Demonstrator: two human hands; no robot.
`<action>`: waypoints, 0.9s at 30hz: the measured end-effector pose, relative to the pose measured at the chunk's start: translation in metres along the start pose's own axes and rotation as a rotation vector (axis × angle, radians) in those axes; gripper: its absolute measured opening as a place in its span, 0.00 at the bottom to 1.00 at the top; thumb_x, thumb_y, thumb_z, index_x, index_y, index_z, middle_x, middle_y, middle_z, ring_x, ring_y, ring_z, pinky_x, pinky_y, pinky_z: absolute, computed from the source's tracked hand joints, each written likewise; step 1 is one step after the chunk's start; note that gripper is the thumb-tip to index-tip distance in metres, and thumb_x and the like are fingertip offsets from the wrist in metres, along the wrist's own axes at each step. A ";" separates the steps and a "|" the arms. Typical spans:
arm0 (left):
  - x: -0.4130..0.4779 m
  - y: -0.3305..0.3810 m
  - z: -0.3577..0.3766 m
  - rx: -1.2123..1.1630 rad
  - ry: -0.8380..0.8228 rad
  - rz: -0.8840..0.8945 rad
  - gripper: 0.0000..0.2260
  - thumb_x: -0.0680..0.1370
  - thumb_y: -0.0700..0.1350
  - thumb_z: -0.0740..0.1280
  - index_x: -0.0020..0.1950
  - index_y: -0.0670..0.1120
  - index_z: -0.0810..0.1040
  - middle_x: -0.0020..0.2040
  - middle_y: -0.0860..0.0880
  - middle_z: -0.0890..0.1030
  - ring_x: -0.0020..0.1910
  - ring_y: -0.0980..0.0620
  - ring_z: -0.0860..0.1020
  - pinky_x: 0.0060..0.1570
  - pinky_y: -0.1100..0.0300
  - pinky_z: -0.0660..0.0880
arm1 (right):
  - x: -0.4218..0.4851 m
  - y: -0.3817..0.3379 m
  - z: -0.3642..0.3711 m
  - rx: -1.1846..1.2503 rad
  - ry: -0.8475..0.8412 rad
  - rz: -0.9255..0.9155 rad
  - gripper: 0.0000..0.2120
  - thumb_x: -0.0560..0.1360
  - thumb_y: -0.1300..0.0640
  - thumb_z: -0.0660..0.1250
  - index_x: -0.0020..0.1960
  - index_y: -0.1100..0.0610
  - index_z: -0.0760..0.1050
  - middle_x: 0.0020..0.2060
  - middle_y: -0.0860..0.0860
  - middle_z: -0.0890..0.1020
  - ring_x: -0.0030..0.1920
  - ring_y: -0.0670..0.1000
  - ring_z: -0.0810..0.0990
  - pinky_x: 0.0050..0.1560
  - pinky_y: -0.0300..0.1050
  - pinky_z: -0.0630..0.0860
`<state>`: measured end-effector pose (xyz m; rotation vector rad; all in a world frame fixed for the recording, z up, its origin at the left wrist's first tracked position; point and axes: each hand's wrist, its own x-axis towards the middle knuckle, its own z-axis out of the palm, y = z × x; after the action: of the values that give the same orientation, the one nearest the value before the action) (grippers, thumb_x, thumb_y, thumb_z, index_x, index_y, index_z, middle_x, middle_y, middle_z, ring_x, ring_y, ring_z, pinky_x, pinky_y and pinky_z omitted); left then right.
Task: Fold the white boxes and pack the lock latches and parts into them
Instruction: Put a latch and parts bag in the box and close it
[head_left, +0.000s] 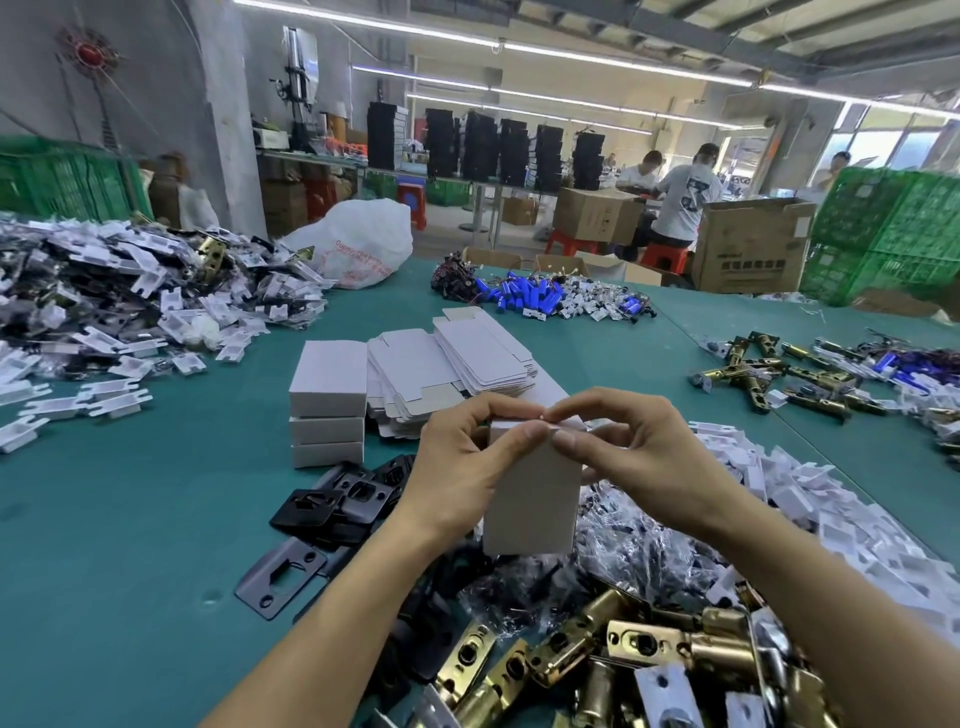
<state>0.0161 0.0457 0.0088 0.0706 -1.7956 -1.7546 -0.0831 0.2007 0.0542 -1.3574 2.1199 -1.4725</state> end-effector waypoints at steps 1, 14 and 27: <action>0.000 0.001 0.001 0.005 0.017 0.015 0.09 0.70 0.53 0.73 0.47 0.53 0.84 0.46 0.53 0.86 0.43 0.56 0.83 0.42 0.60 0.81 | 0.000 -0.001 0.000 0.034 -0.001 0.007 0.07 0.76 0.60 0.70 0.50 0.50 0.82 0.38 0.46 0.85 0.41 0.48 0.83 0.40 0.46 0.83; -0.001 0.013 -0.007 -0.095 -0.283 -0.428 0.19 0.74 0.53 0.73 0.57 0.43 0.75 0.37 0.45 0.84 0.30 0.47 0.82 0.26 0.61 0.78 | 0.016 -0.004 -0.003 0.369 0.390 0.272 0.03 0.78 0.59 0.68 0.47 0.54 0.80 0.38 0.55 0.83 0.32 0.56 0.83 0.39 0.53 0.83; 0.022 0.022 -0.037 -0.308 0.404 -0.374 0.09 0.75 0.40 0.74 0.46 0.35 0.77 0.30 0.44 0.83 0.25 0.52 0.80 0.25 0.64 0.78 | -0.034 0.012 -0.022 0.181 0.101 0.508 0.13 0.78 0.56 0.68 0.62 0.53 0.77 0.48 0.56 0.85 0.39 0.54 0.85 0.43 0.51 0.83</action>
<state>0.0234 0.0059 0.0344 0.6210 -1.2648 -2.0751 -0.0845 0.2417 0.0445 -0.6276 2.1141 -1.4847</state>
